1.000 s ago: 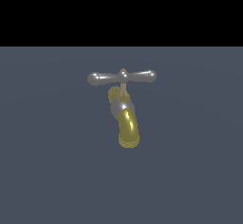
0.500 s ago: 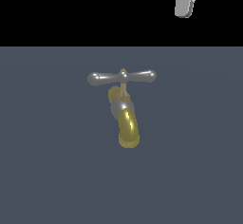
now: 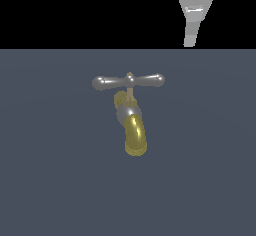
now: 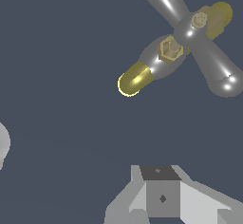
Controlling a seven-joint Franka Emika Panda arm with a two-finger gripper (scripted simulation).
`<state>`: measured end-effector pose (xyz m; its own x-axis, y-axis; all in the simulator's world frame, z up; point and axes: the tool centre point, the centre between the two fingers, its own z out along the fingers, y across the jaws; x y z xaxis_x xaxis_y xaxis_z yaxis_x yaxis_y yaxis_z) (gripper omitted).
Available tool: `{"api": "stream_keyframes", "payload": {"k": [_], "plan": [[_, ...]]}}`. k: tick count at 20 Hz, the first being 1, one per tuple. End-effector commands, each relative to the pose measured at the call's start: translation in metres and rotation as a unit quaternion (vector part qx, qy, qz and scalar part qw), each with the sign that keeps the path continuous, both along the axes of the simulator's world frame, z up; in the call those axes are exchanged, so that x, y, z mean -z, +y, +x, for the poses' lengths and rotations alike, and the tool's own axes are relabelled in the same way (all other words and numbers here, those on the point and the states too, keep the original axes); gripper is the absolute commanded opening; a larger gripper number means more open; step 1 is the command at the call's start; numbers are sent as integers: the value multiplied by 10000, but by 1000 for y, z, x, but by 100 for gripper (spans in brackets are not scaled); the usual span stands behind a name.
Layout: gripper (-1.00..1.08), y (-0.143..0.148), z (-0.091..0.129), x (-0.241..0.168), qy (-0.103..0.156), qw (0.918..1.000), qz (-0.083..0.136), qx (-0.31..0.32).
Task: Turn on the faucet by rotating a designated handle.
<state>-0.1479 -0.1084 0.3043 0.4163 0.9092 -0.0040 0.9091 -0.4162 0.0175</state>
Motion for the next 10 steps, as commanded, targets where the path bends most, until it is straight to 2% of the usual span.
{"api": "stream_keyframes", "payload": {"k": [1,10], "plan": [[-100,-3,8,9,5,9996,-6,-274],[-100,-9,37,41,28,9930,-12,-1184]]}}
